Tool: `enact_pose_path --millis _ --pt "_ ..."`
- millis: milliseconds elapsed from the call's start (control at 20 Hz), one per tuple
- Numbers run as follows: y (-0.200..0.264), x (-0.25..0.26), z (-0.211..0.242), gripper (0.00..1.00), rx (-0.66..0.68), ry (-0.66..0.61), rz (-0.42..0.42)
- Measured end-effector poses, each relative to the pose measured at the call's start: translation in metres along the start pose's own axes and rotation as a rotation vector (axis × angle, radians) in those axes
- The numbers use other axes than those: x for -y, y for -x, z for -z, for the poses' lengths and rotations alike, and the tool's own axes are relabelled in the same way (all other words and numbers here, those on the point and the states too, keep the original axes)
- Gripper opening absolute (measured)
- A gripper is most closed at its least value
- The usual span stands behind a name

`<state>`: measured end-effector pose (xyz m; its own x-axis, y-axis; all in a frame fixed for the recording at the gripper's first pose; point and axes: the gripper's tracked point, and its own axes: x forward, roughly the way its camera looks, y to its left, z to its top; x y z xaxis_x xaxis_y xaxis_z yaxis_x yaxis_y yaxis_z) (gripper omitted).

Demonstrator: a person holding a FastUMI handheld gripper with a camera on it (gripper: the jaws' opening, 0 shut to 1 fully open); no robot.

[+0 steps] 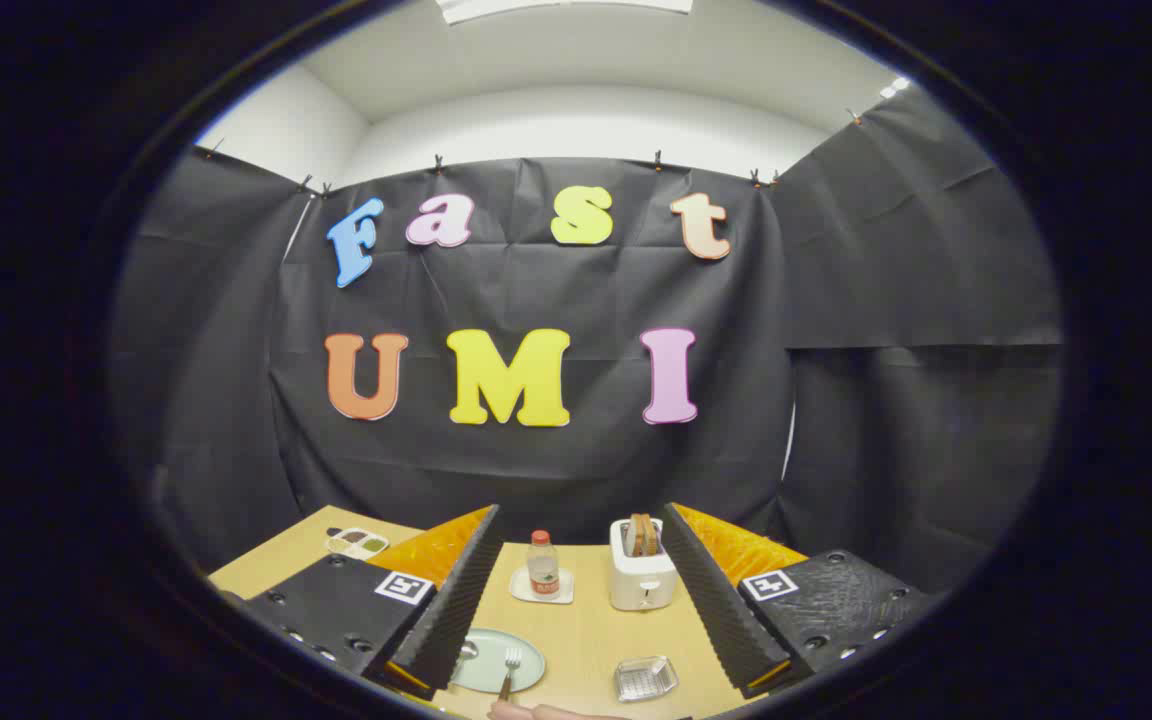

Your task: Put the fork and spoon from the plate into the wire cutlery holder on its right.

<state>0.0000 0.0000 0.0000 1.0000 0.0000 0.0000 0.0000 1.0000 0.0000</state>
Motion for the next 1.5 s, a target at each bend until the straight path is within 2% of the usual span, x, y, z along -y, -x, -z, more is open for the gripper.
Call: enact_pose_path --millis 250,450,950,1150,1300,1500 --pt "-0.006 -0.006 0.027 0.96 -0.052 0.008 -0.043" --pt "-0.012 -0.012 0.052 0.96 -0.090 -0.041 -0.067" --pt "-0.053 -0.028 0.146 0.96 -0.185 -0.023 -0.045" --pt "-0.069 -0.045 0.226 0.96 -0.337 0.017 -0.015" --pt "-0.074 -0.068 0.293 0.97 -0.504 0.037 -0.034" --pt "-0.074 -0.091 0.347 0.93 -0.639 0.037 -0.053"
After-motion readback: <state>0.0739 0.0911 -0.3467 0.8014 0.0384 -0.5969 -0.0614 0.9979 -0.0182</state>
